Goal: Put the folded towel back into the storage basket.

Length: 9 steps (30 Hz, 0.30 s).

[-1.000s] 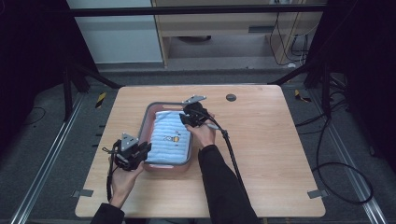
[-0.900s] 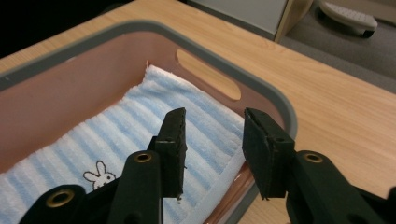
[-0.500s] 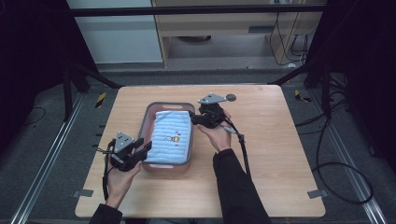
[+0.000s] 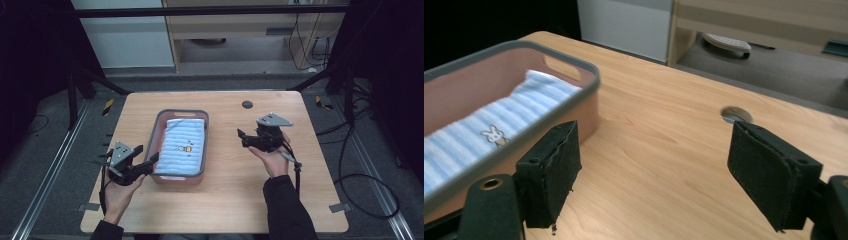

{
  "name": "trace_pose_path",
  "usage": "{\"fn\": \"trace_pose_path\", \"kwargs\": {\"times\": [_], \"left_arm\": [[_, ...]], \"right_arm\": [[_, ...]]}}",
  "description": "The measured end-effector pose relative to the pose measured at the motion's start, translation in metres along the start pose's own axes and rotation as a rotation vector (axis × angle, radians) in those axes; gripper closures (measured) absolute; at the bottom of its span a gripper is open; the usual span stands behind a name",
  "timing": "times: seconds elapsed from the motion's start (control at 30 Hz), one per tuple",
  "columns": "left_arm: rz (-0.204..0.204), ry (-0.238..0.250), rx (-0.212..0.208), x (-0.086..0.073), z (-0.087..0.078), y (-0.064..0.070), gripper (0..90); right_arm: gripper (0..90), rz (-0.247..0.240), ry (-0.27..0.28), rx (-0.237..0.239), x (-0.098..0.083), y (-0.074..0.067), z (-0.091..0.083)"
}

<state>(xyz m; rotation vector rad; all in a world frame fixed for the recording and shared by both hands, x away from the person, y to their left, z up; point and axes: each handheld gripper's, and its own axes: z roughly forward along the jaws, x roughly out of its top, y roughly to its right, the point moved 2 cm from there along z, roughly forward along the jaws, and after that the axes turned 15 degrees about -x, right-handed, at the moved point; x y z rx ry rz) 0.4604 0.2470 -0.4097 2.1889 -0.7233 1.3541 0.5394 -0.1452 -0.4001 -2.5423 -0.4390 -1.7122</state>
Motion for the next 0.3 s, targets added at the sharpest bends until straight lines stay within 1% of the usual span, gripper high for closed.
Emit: {"fn": "trace_pose_path", "kwargs": {"times": [0.07, 0.13, 0.17, 0.2, 0.23, 0.3], "left_arm": [[0.010, -0.004, 0.000, -0.002, -0.001, -0.002, 32.9], [0.011, -0.004, -0.001, -0.003, -0.002, -0.003, 31.7], [0.009, -0.005, -0.001, -0.004, -0.003, -0.004, 31.7], [0.009, -0.004, 0.000, -0.005, -0.004, -0.004, 30.9], [0.007, -0.005, 0.003, -0.007, -0.006, -0.005, 30.9], [0.000, -0.004, 0.012, -0.009, -0.009, -0.007, 30.6]], "right_arm": [[21.3, 0.019, -0.008, -0.005, -0.009, 0.010, -0.006], [21.2, 0.031, -0.014, -0.008, -0.019, 0.019, -0.011], [21.2, 0.031, -0.014, -0.008, -0.019, 0.019, -0.011], [21.2, 0.039, -0.021, -0.018, -0.029, 0.026, -0.016], [21.2, 0.039, -0.021, -0.018, -0.029, 0.026, -0.016], [21.2, 0.044, -0.030, -0.024, -0.038, 0.033, -0.020]]}}
